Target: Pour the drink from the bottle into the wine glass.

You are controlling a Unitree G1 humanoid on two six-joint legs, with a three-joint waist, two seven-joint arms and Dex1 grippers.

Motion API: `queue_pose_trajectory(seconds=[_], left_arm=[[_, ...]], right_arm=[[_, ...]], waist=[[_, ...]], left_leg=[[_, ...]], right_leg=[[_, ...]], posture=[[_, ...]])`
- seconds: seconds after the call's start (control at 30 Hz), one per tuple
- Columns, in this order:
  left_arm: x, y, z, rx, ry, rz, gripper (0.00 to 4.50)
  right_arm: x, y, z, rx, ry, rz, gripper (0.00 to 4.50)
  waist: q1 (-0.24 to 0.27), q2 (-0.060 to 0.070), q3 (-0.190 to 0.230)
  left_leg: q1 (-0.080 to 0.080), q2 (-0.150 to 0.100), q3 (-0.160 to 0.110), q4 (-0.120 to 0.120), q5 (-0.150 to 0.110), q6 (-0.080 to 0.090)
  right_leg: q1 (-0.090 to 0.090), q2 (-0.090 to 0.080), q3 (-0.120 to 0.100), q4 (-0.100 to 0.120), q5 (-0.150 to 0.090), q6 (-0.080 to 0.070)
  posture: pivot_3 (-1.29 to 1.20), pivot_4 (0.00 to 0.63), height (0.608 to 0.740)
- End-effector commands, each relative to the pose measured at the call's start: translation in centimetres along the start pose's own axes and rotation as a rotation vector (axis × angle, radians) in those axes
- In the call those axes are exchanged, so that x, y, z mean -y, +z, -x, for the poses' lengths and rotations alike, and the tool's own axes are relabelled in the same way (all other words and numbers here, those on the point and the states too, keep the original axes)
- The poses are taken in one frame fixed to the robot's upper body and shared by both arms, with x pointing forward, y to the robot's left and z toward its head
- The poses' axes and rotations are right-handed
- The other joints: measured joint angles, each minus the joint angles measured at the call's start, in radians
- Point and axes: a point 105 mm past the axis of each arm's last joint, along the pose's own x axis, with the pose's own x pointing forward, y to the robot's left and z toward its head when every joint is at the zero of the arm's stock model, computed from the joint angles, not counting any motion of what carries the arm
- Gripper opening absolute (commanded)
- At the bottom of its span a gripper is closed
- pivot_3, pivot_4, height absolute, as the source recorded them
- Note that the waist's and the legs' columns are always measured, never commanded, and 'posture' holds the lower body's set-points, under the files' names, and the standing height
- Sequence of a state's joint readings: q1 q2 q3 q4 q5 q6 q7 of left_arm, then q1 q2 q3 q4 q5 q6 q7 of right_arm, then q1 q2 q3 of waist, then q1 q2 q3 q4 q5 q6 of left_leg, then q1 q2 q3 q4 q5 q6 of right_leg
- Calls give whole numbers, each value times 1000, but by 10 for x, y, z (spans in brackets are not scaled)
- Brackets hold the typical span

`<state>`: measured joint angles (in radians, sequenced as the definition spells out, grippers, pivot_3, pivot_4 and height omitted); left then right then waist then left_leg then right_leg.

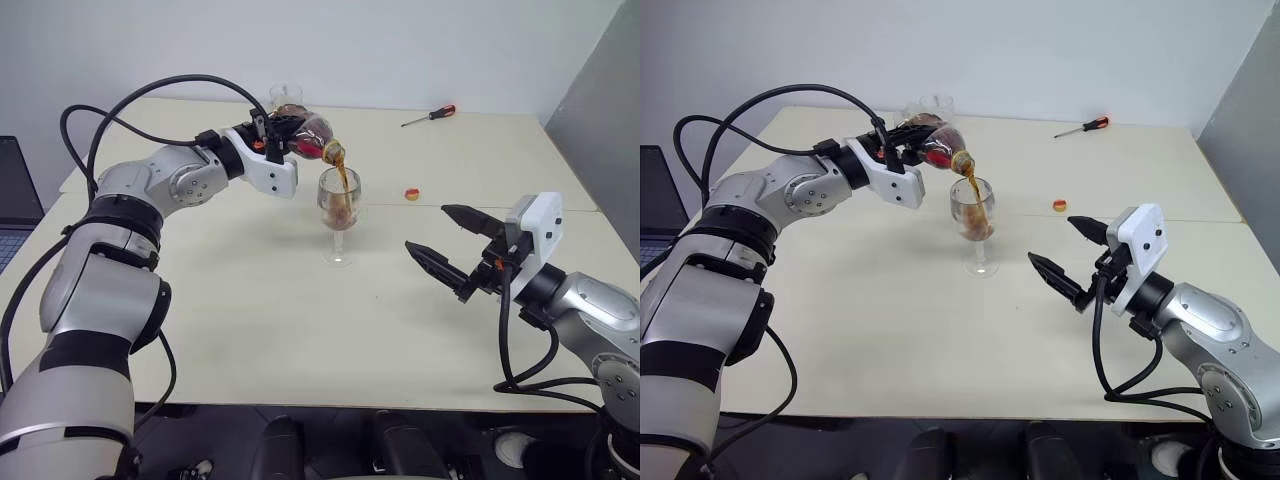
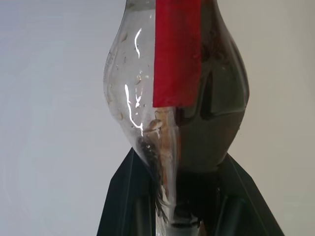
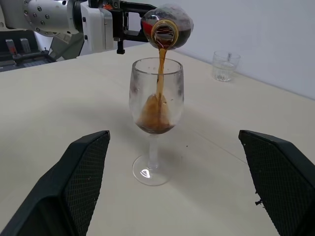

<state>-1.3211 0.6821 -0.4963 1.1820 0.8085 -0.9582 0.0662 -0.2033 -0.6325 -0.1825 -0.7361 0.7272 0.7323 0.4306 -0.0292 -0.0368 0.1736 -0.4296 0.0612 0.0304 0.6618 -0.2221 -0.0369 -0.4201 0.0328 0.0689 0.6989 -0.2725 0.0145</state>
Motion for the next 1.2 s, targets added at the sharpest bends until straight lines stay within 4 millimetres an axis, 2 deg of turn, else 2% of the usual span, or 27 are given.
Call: queue_pose_trajectory(seconds=[0.03, 1.2], left_arm=[[-25, -5, 1, -13, 67, -32, 745], [-26, -8, 4, -26, 64, -46, 745]], right_arm=[[0, 8, 1, 24, -3, 32, 4500], [-4, 9, -2, 30, 26, 28, 4500]], waist=[[0, 0, 0], [0, 0, 0]], left_leg=[[0, 0, 0, 0, 0, 0], [0, 0, 0, 0, 0, 0]], right_leg=[[0, 0, 0, 0, 0, 0], [0, 0, 0, 0, 0, 0]], posture=[[0, 150, 740], [0, 150, 740]])
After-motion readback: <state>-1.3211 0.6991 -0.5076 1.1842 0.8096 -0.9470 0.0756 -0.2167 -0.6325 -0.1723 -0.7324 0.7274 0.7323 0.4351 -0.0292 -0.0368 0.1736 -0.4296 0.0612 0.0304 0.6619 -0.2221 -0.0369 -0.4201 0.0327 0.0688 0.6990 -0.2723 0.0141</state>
